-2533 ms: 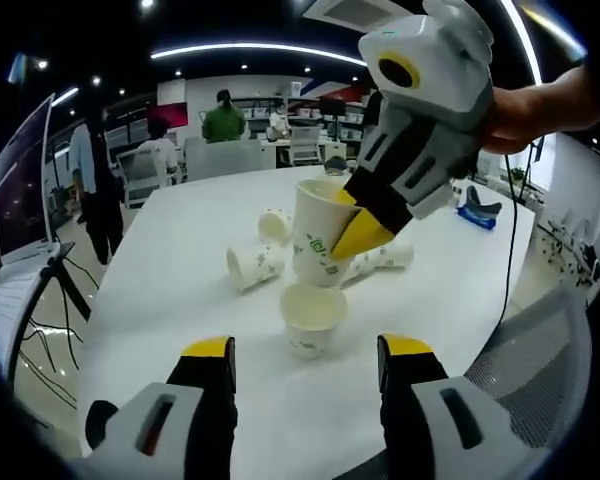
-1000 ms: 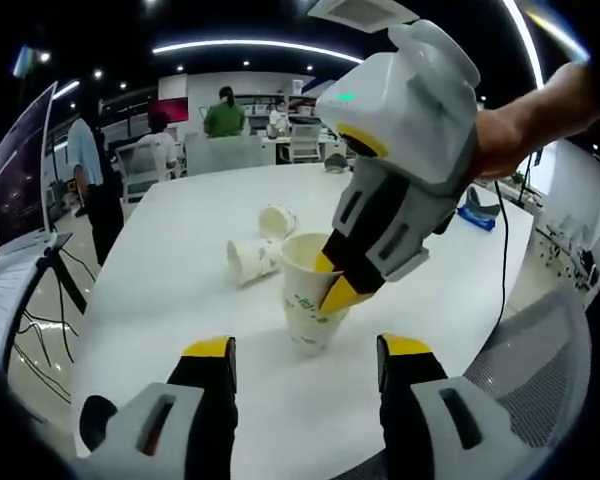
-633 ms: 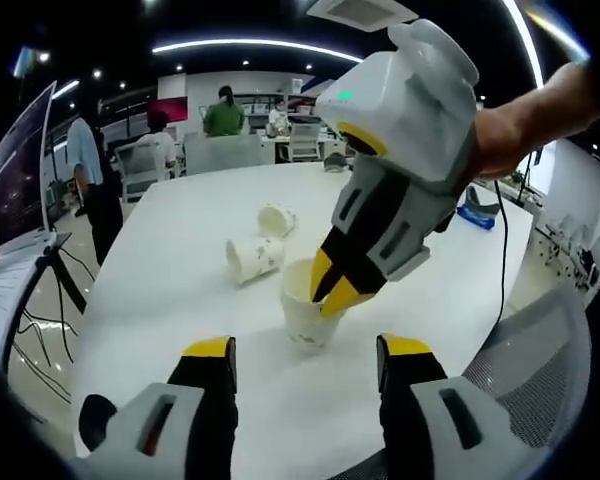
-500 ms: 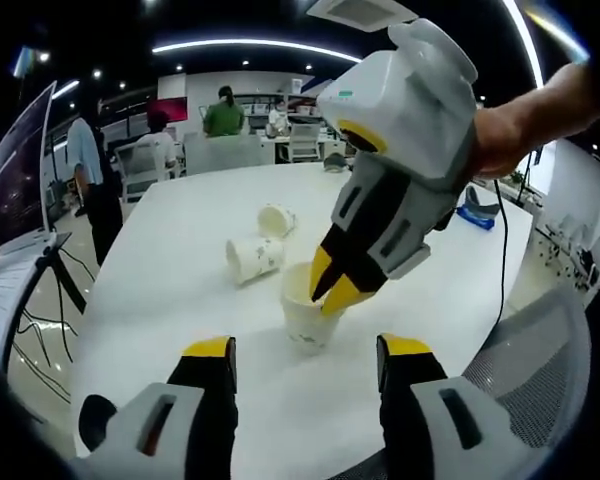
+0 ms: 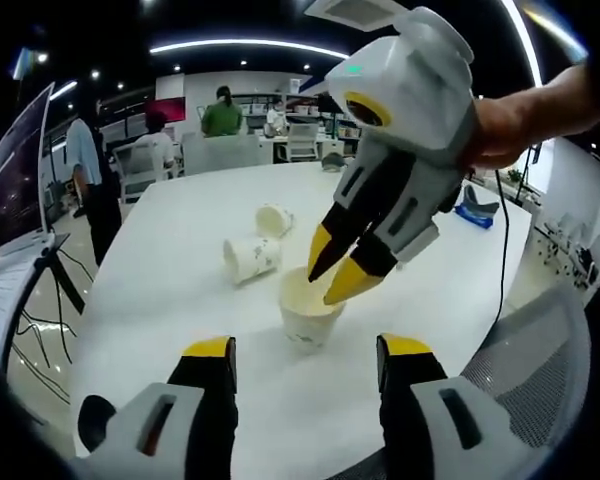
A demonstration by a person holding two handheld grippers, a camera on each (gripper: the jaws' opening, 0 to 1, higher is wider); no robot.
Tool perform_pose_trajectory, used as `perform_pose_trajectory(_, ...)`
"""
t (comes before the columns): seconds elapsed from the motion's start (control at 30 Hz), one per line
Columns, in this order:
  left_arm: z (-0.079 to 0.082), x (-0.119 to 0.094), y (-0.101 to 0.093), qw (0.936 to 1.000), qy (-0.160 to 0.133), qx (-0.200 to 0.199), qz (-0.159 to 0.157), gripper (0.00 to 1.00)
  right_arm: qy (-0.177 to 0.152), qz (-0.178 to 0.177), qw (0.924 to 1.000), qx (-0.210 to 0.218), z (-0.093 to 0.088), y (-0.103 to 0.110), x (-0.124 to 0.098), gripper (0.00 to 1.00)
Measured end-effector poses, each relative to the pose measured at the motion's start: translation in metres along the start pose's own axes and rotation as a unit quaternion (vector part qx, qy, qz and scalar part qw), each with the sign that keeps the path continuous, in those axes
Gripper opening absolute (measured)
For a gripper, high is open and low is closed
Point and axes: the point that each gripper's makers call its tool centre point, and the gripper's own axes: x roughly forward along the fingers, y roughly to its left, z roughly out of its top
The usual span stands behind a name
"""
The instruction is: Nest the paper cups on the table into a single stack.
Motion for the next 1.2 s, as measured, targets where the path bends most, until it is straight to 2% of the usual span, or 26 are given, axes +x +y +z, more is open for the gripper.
perform_pose_trajectory(0.23, -0.002, 0.001, -0.001, 1.0, 0.0, 0.0, -0.003, 0.55, -0.027, -0.022, 0.9987, 0.038, -0.004, -0.012, -0.014, 0.19)
perform_pose_trajectory(0.33, -0.002, 0.001, -0.003, 1.0, 0.001, 0.002, -0.005, 0.55, -0.043, -0.026, 0.998, 0.039, -0.001, -0.014, -0.023, 0.26)
perform_pose_trajectory(0.43, -0.003, 0.003, -0.002, 1.0, 0.002, 0.002, -0.006, 0.55, -0.064, -0.049, 0.9948, 0.062, -0.005, -0.025, -0.04, 0.29)
perform_pose_trajectory(0.57, -0.004, 0.004, 0.0, 1.0, 0.0, -0.001, -0.006, 0.55, -0.088, -0.083, 0.987, 0.105, -0.016, -0.039, -0.06, 0.31)
perform_pose_trajectory(0.67, -0.004, 0.004, -0.002, 1.0, 0.0, -0.001, -0.007, 0.55, -0.098, -0.117, 0.9768, 0.15, -0.036, -0.056, -0.076, 0.33)
perform_pose_trajectory(0.87, -0.005, 0.005, -0.001, 1.0, 0.0, -0.002, -0.007, 0.55, -0.089, -0.183, 0.9568, 0.208, -0.083, -0.078, -0.096, 0.37)
perform_pose_trajectory(0.97, -0.006, 0.005, 0.0, 1.0, 0.0, -0.004, -0.005, 0.55, -0.089, -0.202, 0.9431, 0.248, -0.109, -0.087, -0.105, 0.38)
perform_pose_trajectory(1.07, -0.005, 0.004, 0.0, 1.0, 0.0, -0.006, -0.004, 0.55, -0.095, -0.223, 0.9232, 0.298, -0.137, -0.091, -0.115, 0.38)
perform_pose_trajectory(1.2, -0.008, 0.006, 0.001, 1.0, 0.002, -0.006, -0.006, 0.55, -0.083, -0.242, 0.9086, 0.33, -0.17, -0.091, -0.118, 0.37)
